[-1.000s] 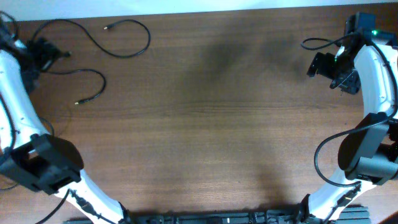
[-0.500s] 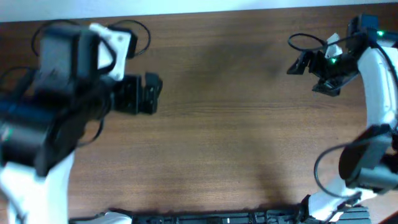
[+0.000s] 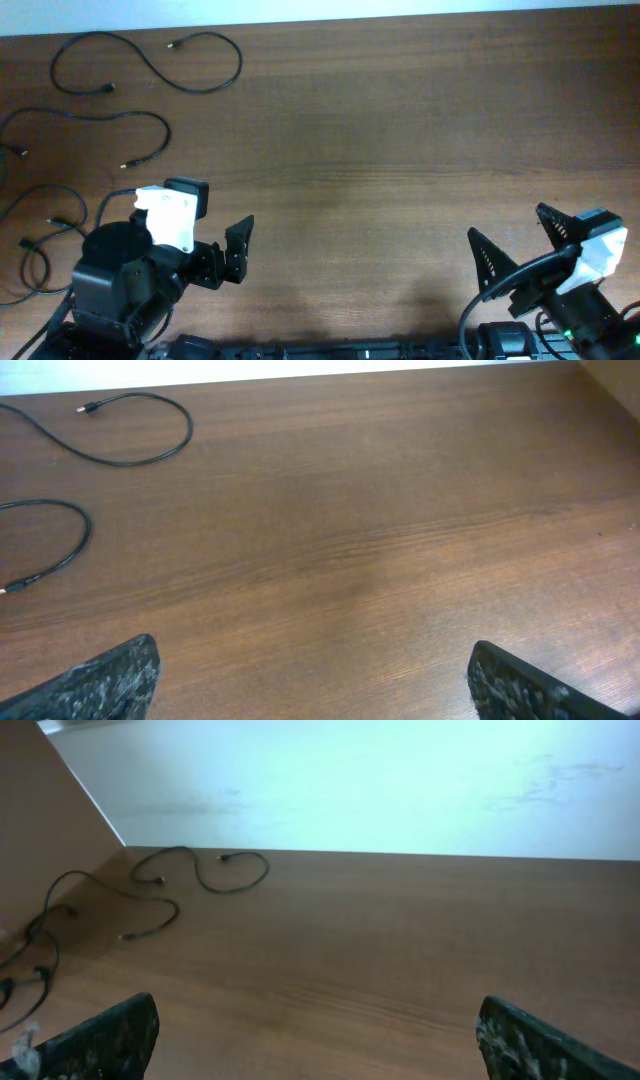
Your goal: Untangle cables
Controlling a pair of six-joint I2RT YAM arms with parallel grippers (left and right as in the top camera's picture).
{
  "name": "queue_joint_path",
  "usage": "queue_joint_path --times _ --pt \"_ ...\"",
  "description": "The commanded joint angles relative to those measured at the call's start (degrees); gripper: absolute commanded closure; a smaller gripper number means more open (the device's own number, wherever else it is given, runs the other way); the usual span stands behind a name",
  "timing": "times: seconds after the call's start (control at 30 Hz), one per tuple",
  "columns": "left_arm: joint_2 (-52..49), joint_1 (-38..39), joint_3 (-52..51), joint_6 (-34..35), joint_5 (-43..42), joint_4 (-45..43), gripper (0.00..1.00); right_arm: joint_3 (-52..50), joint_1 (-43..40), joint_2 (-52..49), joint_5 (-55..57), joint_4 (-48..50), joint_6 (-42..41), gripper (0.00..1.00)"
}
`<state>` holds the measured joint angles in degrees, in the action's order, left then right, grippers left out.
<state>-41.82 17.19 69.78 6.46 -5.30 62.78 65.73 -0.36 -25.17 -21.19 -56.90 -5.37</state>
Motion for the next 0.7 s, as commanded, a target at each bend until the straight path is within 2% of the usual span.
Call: queue_joint_path --times 0.0,0.13,0.27,0.4,0.5,0.6,0.67 --pt "0.2 0.0 -0.2 0.3 0.2 0.0 0.01 -0.6 0.3 0.1 0.9 0.1 0.5 0.01" --pt "0.2 0.0 -0.2 0.3 0.2 0.0 0.01 -0.6 0.3 0.1 0.9 -0.5 0.5 0.02" --pt "0.2 0.0 -0.2 0.3 0.2 0.0 0.01 -0.6 0.3 0.1 0.9 -6.6 0.5 0.01" --pt "0.2 0.0 -0.2 0.3 0.2 0.0 0.01 -0.6 0.3 0.1 2.8 -6.8 0.7 0.01" --pt "0.2 0.0 -0.2 0.3 0.2 0.0 0.01 -3.3 0.3 0.1 8.3 -7.4 0.7 0.01" --pt "0.2 0.0 -0.2 0.3 0.2 0.0 0.01 -12.2 -0.7 0.7 10.7 -0.9 3.2 0.01" --pt "0.2 0.0 -0.2 0.3 0.2 0.0 0.01 -19.3 -2.3 3.9 9.8 7.5 3.7 0.01"
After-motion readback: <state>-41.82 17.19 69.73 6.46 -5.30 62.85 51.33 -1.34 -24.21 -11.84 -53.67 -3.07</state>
